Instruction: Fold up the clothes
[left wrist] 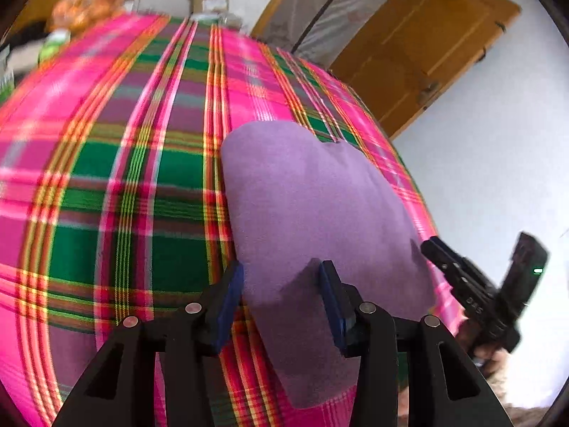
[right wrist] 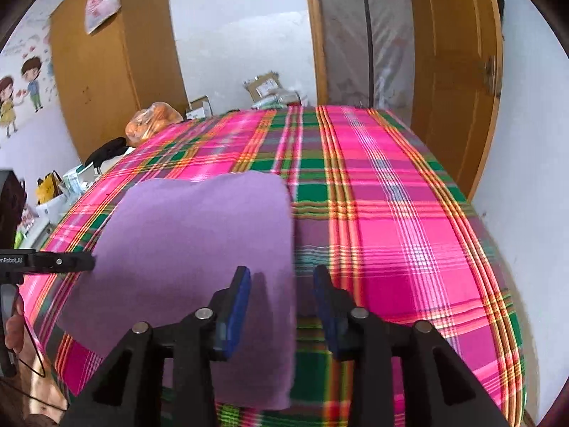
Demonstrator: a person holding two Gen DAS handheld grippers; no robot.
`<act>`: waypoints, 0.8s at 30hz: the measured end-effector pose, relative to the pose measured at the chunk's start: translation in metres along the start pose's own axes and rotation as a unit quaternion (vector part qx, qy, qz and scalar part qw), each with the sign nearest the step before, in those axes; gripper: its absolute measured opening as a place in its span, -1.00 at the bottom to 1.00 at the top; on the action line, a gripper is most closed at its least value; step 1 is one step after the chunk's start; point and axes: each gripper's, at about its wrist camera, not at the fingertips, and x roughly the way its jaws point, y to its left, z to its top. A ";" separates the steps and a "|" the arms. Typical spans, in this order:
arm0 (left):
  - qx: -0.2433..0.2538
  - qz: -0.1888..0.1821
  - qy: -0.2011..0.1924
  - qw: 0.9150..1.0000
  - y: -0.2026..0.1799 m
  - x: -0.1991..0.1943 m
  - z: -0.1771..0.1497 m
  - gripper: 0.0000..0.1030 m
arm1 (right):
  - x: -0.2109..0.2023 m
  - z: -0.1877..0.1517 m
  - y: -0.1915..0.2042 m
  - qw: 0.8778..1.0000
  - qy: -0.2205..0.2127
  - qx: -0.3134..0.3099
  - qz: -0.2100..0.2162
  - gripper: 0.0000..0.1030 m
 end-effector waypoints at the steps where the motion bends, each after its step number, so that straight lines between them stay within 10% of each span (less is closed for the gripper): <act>1: -0.013 -0.013 0.007 1.000 0.005 0.001 0.002 -0.11 | 0.003 0.002 -0.006 1.000 0.008 0.006 0.007 -0.24; 11: -0.117 -0.128 0.070 0.982 0.041 0.020 0.022 0.20 | 0.049 0.017 -0.045 0.983 0.093 0.085 0.132 0.10; 24: -0.107 -0.156 0.083 0.978 0.031 0.042 0.037 0.39 | 0.073 0.034 -0.039 0.961 0.124 0.080 0.236 0.22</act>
